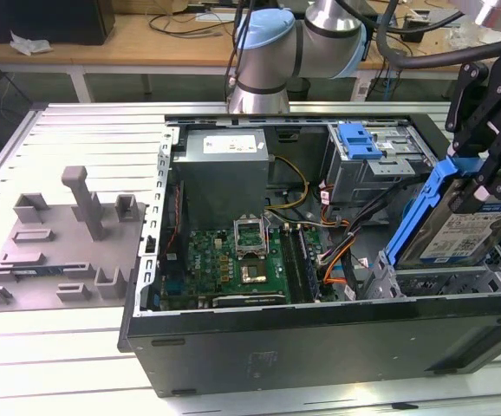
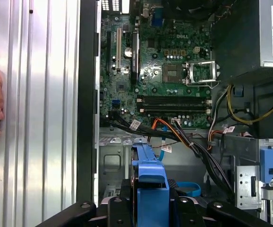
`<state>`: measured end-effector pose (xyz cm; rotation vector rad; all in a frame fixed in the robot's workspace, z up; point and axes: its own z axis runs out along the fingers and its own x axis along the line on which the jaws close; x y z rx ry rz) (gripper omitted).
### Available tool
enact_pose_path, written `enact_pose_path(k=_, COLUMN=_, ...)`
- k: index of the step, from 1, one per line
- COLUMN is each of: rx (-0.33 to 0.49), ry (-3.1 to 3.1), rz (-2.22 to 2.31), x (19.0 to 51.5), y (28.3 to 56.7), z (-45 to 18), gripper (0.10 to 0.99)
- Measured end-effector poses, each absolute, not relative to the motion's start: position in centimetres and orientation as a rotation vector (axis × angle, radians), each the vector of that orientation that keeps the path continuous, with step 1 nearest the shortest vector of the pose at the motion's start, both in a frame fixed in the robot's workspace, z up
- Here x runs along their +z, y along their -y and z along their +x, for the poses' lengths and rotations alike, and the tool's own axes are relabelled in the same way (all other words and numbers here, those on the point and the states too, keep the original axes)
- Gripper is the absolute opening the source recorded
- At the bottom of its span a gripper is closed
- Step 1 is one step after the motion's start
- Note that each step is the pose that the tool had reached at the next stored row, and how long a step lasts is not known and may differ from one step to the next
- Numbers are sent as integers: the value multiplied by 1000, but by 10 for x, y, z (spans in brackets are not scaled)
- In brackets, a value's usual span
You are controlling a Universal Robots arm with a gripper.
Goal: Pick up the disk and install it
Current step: 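Insert the disk into the insertion slot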
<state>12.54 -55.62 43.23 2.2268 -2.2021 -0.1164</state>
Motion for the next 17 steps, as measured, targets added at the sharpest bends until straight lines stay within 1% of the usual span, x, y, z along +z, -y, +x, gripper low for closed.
enact_pose_path(k=17, rx=-116, ry=2202, rz=2227, x=419, y=556, z=125, gripper=369)
